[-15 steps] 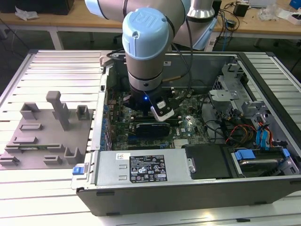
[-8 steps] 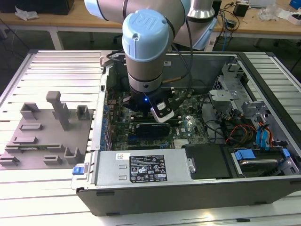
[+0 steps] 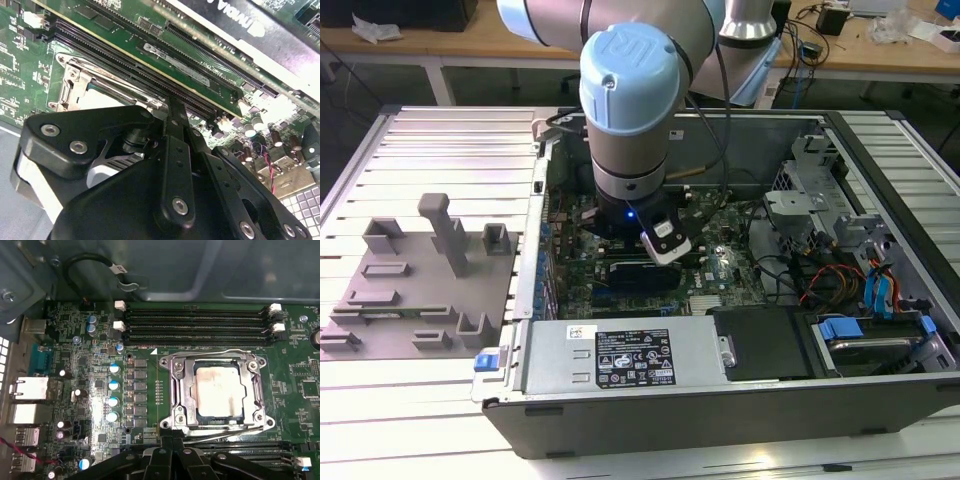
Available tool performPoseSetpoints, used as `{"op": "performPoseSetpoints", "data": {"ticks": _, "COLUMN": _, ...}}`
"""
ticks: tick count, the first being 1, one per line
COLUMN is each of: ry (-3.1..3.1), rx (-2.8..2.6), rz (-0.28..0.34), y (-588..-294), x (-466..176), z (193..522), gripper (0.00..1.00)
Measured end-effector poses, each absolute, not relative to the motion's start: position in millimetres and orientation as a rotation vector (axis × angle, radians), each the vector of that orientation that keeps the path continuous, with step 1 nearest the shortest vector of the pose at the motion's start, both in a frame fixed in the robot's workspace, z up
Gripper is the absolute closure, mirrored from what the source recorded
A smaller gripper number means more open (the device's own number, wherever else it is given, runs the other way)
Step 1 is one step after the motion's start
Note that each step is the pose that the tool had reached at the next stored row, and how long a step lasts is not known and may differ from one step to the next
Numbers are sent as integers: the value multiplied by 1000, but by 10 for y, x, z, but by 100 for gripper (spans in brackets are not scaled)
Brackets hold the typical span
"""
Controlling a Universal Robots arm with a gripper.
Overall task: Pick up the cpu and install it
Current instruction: 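Install the second cpu locking lever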
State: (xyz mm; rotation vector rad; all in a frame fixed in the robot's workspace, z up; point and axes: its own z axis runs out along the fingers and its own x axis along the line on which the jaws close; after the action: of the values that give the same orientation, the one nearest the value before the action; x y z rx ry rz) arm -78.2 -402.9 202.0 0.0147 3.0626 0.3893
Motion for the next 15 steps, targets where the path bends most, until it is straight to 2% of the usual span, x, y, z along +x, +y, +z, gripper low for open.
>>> {"op": "performPoseSetpoints", "data": {"ticks": 15, "ry": 3054, "rx": 17, "rz": 455, "y": -4029, "x": -816, "z": 1996, "gripper": 89}}
